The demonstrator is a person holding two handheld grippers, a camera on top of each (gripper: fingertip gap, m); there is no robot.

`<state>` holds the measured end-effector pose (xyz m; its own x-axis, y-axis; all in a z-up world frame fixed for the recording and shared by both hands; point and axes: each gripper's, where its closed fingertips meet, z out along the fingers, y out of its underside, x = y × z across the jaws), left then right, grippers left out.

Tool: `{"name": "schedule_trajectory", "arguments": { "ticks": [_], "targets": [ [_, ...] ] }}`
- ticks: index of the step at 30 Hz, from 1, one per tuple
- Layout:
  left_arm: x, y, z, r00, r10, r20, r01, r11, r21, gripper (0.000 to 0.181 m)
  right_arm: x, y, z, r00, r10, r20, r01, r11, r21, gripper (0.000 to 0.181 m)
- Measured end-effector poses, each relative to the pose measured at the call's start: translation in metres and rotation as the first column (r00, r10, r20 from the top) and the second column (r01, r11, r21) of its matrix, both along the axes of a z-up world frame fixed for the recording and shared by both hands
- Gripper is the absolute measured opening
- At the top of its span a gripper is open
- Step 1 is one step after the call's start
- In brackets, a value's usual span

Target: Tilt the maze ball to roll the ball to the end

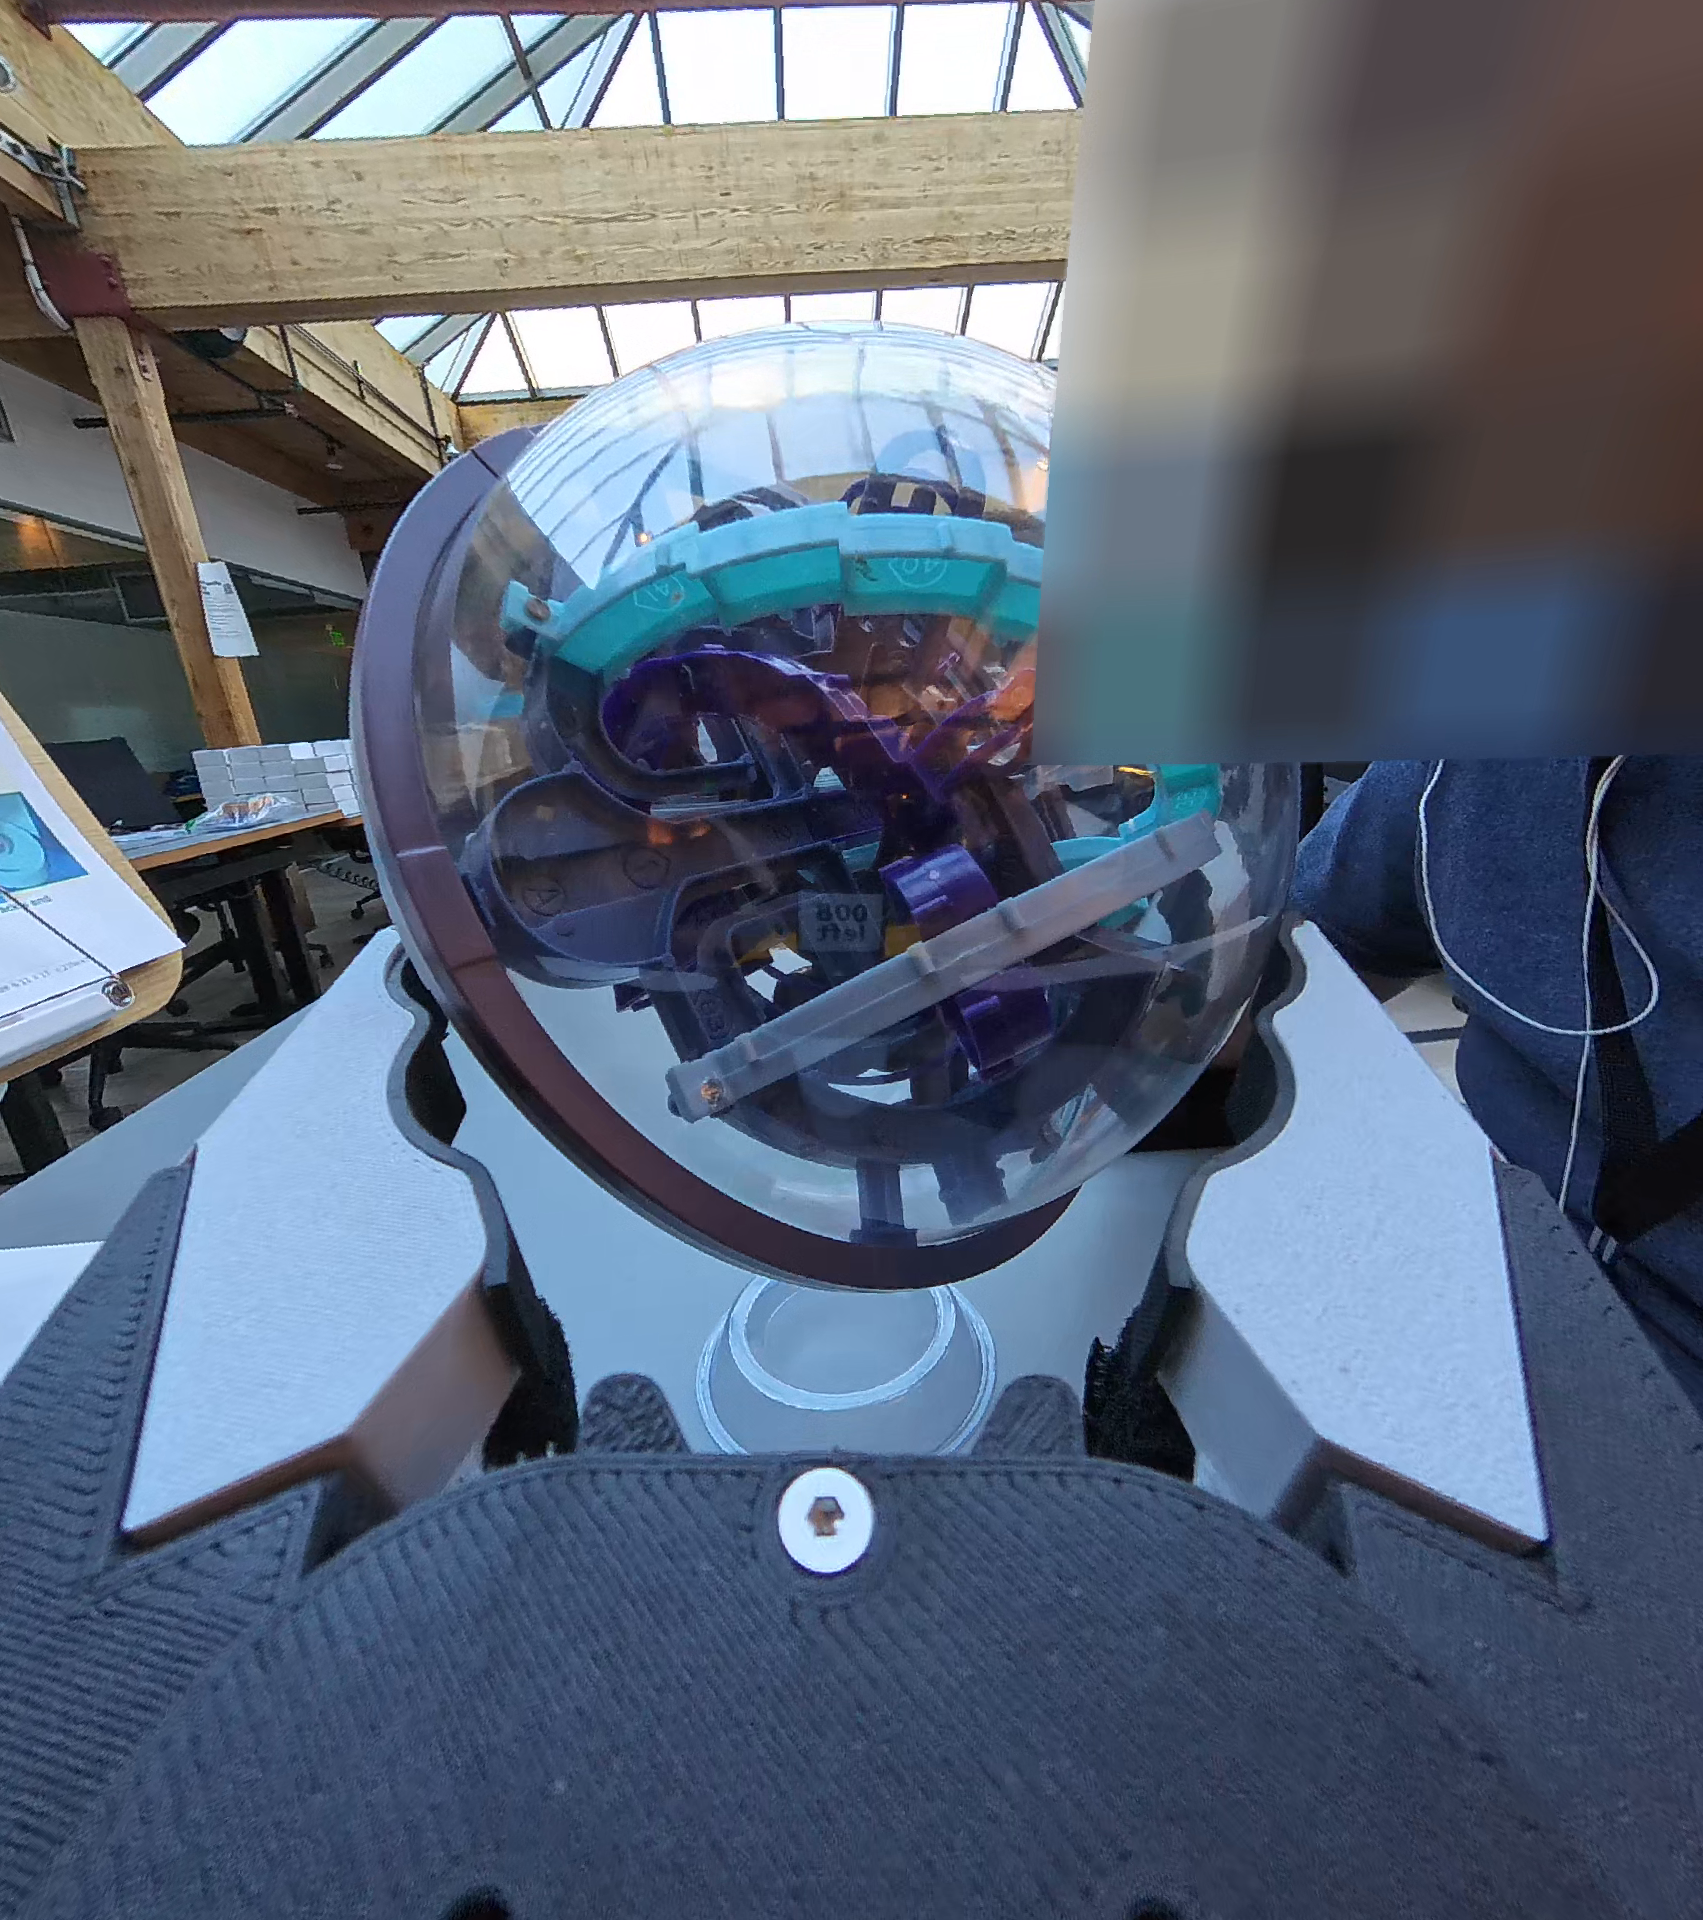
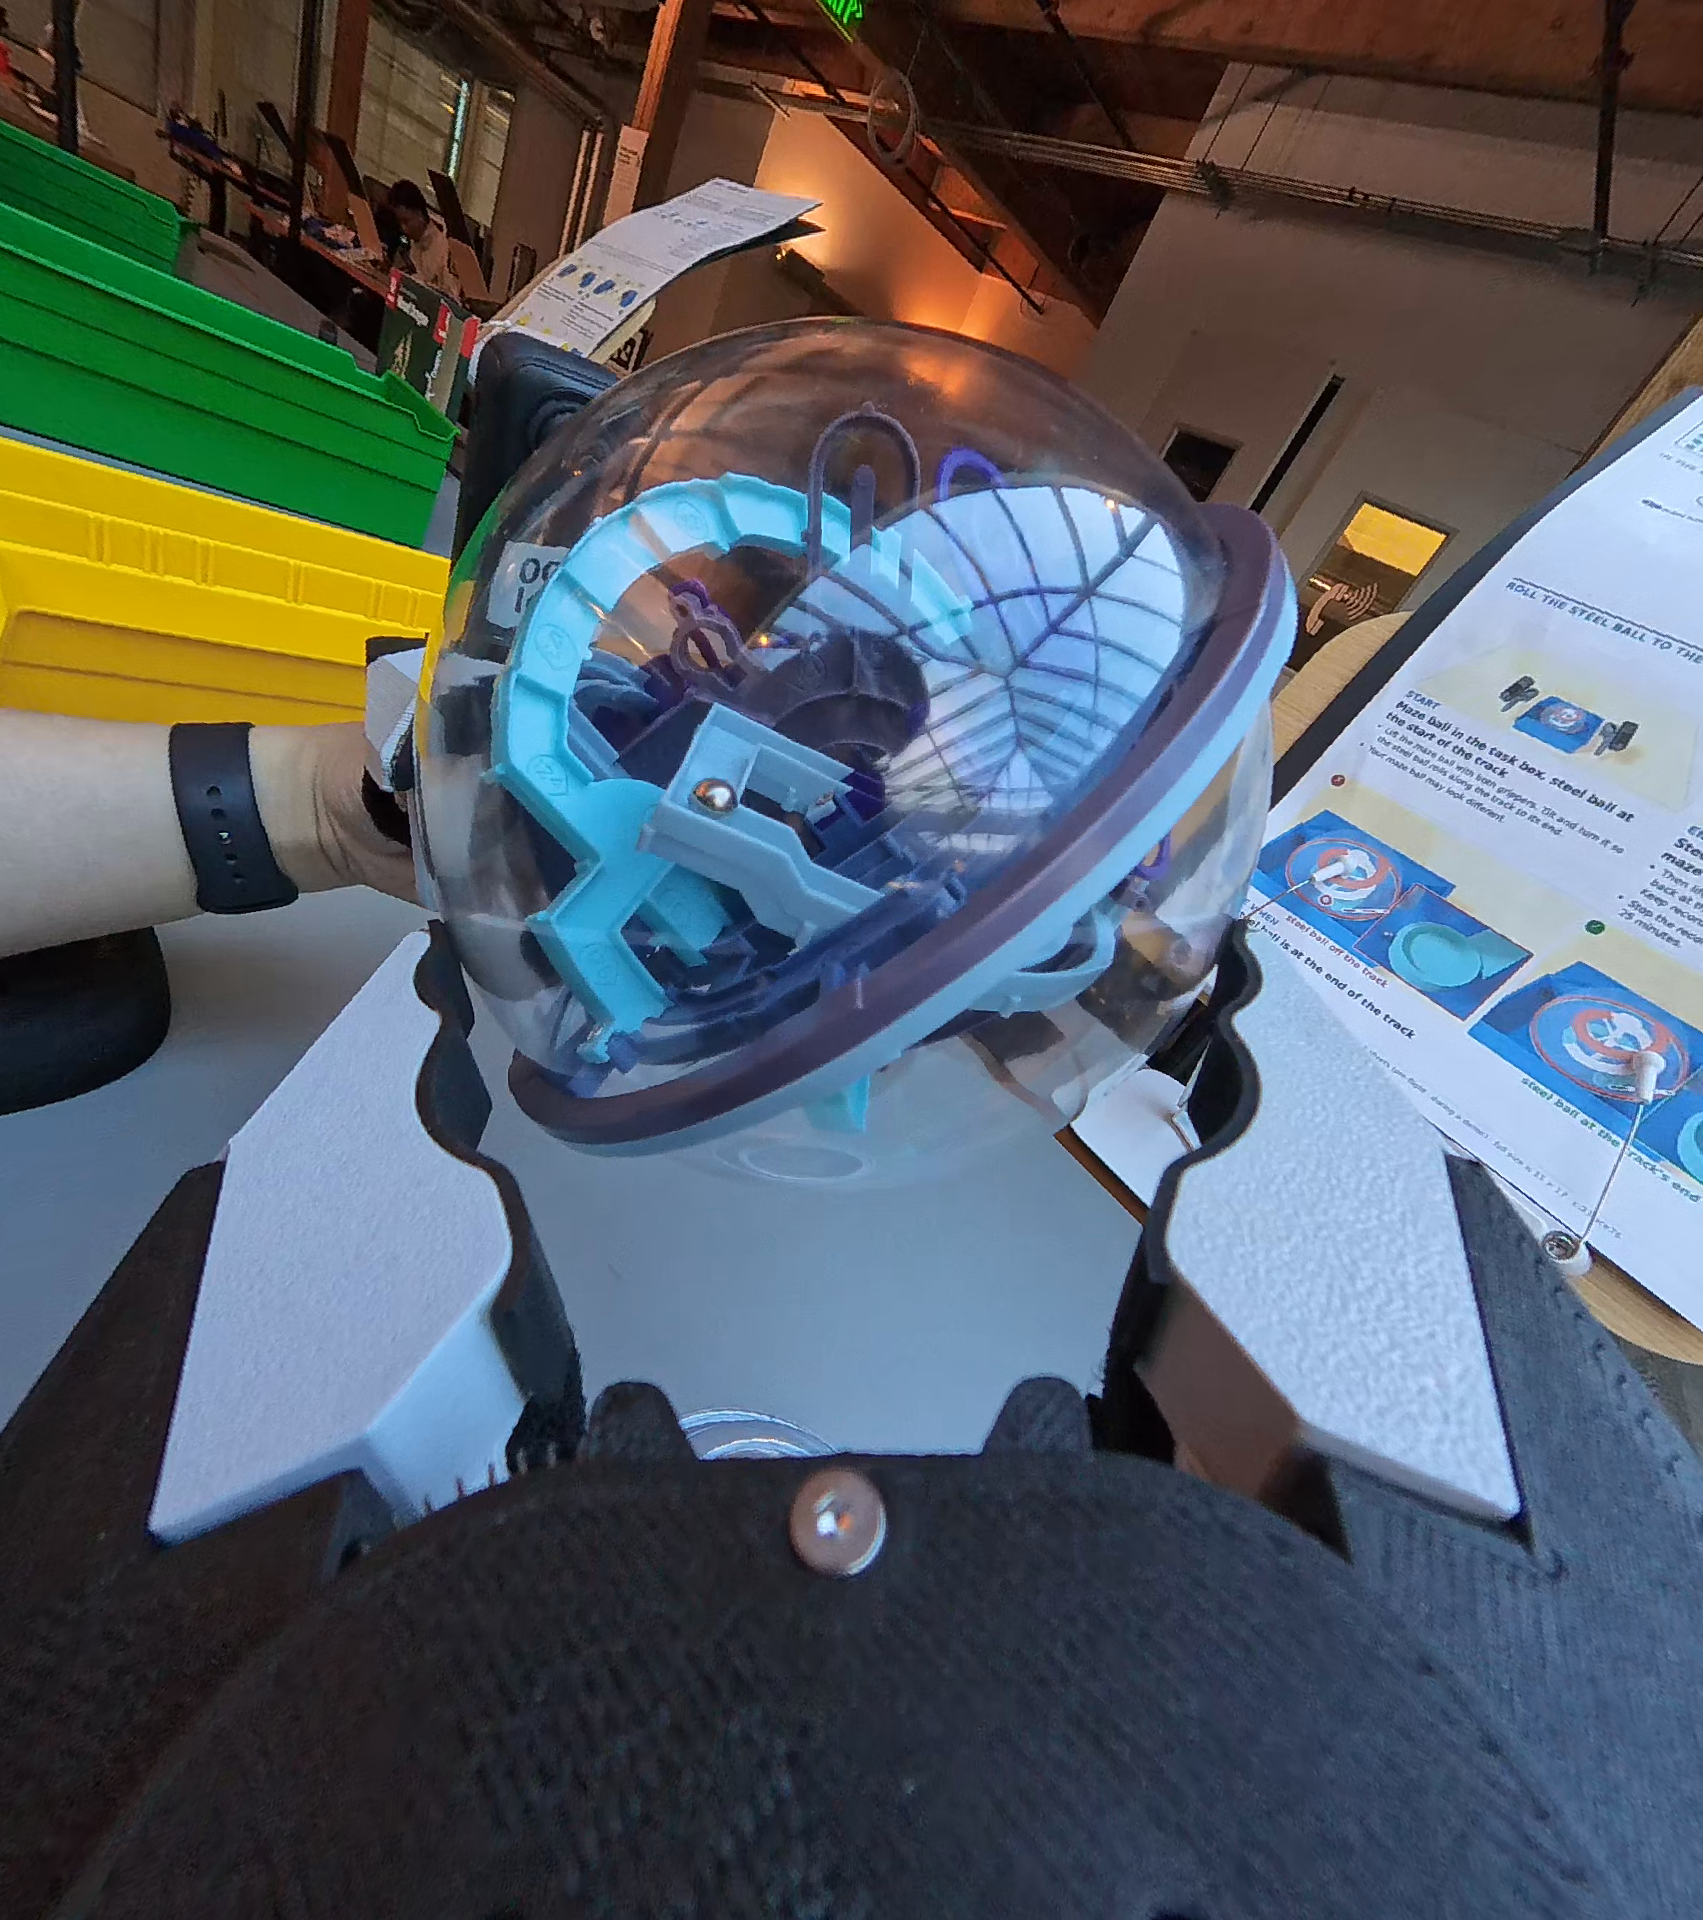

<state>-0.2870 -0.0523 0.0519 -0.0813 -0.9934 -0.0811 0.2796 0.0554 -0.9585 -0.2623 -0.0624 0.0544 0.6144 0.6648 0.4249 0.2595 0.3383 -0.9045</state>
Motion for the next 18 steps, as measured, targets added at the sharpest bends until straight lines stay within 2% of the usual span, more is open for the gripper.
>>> {"name": "schedule_trajectory", "arguments": {
  "ticks": [1,18],
  "targets": [
    [0.0000,-0.0001,0.0001,1.000,0.000,0.000,0.000,1.000,-0.001,0.150,0.0000,-0.0001,0.0002,1.000,0.000,0.000,0.000,1.000,0.000,0.140],
    [0.0006,0.0025,-0.0023,1.000,0.003,-0.009,-0.003,1.000,-0.019,0.150,0.0007,0.0030,-0.0025,1.000,0.000,-0.003,0.000,1.000,-0.023,0.140]
  ]
}}
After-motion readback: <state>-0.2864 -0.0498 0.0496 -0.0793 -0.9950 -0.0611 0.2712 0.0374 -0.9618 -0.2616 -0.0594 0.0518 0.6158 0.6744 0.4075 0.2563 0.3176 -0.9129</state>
